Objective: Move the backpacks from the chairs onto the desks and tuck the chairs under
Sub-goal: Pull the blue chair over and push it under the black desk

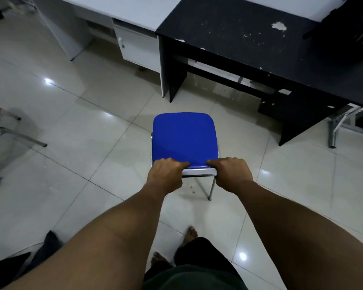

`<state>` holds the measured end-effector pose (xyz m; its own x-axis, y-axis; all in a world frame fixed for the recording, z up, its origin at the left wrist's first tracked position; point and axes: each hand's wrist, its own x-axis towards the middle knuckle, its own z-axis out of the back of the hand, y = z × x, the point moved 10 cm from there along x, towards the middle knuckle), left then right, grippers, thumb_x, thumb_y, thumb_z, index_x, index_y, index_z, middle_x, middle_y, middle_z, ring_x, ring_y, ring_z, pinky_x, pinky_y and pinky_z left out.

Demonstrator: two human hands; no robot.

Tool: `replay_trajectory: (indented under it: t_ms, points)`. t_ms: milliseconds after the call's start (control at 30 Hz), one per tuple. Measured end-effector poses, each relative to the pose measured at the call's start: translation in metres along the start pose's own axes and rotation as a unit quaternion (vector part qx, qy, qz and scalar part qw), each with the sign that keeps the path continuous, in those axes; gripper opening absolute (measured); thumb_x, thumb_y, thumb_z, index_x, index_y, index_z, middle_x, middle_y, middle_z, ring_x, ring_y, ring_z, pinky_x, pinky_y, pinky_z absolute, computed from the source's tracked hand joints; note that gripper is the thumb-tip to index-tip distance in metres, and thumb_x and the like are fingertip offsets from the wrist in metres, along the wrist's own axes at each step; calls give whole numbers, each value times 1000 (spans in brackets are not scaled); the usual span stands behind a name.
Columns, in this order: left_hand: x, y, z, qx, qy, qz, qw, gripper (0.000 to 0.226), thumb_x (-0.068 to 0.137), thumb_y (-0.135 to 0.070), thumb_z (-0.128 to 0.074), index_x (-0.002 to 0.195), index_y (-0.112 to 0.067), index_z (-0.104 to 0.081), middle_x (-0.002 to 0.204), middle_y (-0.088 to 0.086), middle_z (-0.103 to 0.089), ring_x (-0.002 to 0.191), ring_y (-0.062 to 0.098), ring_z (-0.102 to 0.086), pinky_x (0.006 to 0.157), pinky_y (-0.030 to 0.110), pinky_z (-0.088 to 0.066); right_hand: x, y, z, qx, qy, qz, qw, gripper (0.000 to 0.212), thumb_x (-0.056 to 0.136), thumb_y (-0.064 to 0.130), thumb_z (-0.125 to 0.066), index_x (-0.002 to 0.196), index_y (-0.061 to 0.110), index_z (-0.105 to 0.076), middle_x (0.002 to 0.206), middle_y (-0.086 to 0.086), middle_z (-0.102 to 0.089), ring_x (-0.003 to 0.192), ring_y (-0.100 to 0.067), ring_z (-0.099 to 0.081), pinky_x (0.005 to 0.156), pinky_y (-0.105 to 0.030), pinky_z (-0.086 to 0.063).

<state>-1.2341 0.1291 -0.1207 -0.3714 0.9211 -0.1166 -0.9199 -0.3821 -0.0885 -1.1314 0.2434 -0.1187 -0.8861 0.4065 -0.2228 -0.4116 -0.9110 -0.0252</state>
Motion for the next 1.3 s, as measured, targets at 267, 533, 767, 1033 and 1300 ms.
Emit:
replay_trajectory:
  t_ms: [267, 533, 767, 1033, 1300]
  points:
    - [55, 38, 17, 13, -8, 19, 1000, 45, 73, -31, -70, 116, -41, -62, 80, -6, -69, 70, 22, -65, 63, 30, -51, 58, -9, 17, 13, -16, -7, 1000, 38, 80, 26, -64, 114, 39, -57, 80, 10, -67, 64, -20, -61, 57, -28, -52]
    - [98, 55, 23, 20, 2, -25, 999, 46, 78, -30, -66, 122, -41, -59, 78, -6, -68, 69, 21, -64, 60, 28, -42, 96, -21, 25, 38, -14, -35, 999, 35, 84, 29, -63, 117, 38, -59, 88, 10, -70, 70, -20, -64, 62, -30, -54]
    - [114, 68, 22, 11, 24, -80, 996, 48, 84, -32, -62, 131, -38, -54, 85, -3, -69, 73, 21, -64, 62, 28, -43, 108, -17, 25, 57, 15, -74, 996, 40, 87, 33, -59, 127, 37, -56, 102, 6, -72, 84, -24, -67, 74, -36, -57]
    - [131, 92, 23, 3, 48, -121, 991, 46, 87, -33, -60, 133, -37, -53, 93, -4, -70, 82, 21, -65, 70, 30, -51, 116, 1, 31, 51, -3, -130, 990, 38, 83, 26, -61, 119, 35, -60, 90, 6, -71, 74, -24, -66, 67, -31, -54]
    - [159, 114, 29, 14, 50, -153, 987, 48, 87, -29, -60, 133, -38, -54, 90, -3, -70, 80, 21, -64, 68, 30, -49, 135, 7, 39, 65, -39, -169, 983, 41, 79, 26, -70, 118, 35, -64, 88, 6, -73, 70, -23, -68, 63, -29, -50]
